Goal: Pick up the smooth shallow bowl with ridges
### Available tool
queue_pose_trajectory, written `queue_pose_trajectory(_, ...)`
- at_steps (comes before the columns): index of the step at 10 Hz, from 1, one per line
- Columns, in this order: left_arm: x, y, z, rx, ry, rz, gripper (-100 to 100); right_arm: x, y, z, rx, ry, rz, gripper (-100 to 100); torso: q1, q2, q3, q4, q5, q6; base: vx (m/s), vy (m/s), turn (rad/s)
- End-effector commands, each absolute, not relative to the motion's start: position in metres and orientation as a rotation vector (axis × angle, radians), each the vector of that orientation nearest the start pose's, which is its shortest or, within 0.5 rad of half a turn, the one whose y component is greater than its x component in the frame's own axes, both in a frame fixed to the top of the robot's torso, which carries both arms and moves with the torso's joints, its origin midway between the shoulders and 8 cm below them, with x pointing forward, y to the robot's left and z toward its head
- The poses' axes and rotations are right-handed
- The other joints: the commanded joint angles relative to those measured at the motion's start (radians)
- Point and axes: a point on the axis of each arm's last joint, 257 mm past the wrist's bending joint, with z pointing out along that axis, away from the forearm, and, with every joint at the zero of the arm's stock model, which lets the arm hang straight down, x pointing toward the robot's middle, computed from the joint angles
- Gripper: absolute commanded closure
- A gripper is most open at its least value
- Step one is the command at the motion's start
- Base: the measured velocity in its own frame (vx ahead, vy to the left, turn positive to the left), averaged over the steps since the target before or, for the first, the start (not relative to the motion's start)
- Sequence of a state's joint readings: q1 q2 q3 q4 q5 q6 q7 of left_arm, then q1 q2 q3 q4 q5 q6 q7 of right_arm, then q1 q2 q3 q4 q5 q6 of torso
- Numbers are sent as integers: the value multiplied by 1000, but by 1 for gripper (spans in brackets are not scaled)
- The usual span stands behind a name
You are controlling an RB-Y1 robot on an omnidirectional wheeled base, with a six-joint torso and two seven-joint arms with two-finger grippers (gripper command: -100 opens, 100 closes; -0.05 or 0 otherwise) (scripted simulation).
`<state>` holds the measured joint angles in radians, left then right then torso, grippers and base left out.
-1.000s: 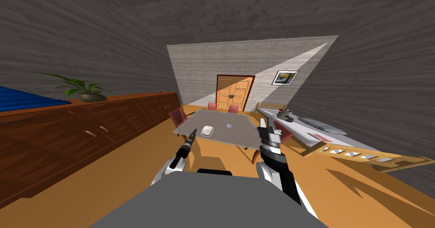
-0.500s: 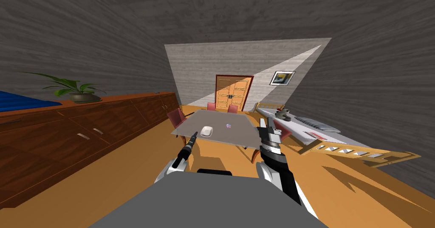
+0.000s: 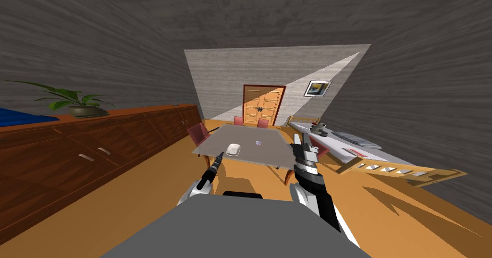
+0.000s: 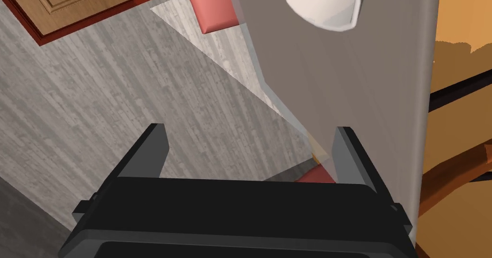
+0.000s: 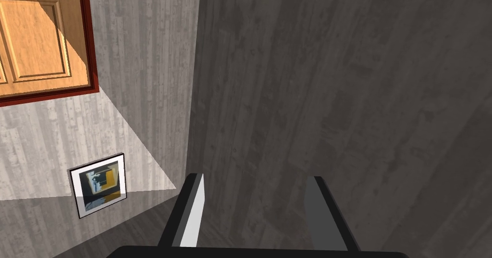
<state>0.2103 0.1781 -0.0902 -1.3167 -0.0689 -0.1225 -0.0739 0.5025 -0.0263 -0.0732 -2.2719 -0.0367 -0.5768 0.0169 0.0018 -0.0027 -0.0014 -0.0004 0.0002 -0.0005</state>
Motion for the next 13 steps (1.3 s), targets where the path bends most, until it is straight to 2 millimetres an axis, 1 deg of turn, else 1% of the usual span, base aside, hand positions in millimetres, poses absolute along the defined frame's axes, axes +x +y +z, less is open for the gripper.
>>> queue_pose_trajectory(1, 426, 275, -442, -1220, 1665, -812, -100, 327, -302, 36, 590, 565, 1251, 0, 0, 0, 0, 0, 0, 0, 43, 24, -28)
queue_pose_trajectory(3, 423, 272, -465, -1277, 1707, -794, -100, 327, -302, 36, 590, 565, 1251, 0, 1, -2, -1, 0, 0, 0, 78, 37, -45)
queue_pose_trajectory(5, 417, 271, -482, -1317, 1737, -775, -100, 327, -302, 36, 590, 565, 1251, 0, 1, -2, -1, -1, 0, 0, 77, 30, -9)
queue_pose_trajectory(6, 413, 269, -495, -1353, 1759, -762, -100, 327, -302, 36, 590, 565, 1251, 0, 1, -3, -2, -1, 0, 0, 105, 36, -30)
queue_pose_trajectory(7, 411, 270, -498, -1357, 1763, -757, -100, 327, -302, 36, 590, 565, 1251, 0, 1, -4, -2, -1, 0, 0, 73, 20, -8)
queue_pose_trajectory(9, 406, 263, -517, -1421, 1794, -744, -100, 327, -302, 36, 590, 565, 1251, 0, 1, -2, -1, 0, 0, 0, 75, 33, -10)
queue_pose_trajectory(10, 404, 263, -519, -1425, 1798, -739, -100, 327, -302, 36, 590, 565, 1251, 0, 1, -3, -2, -1, 0, 0, 76, 29, -10)
queue_pose_trajectory(13, 394, 245, -544, -1522, 1836, -730, -100, 327, -302, 36, 590, 565, 1251, 0, 1, -3, -2, -1, 0, 0, 90, 29, -10)
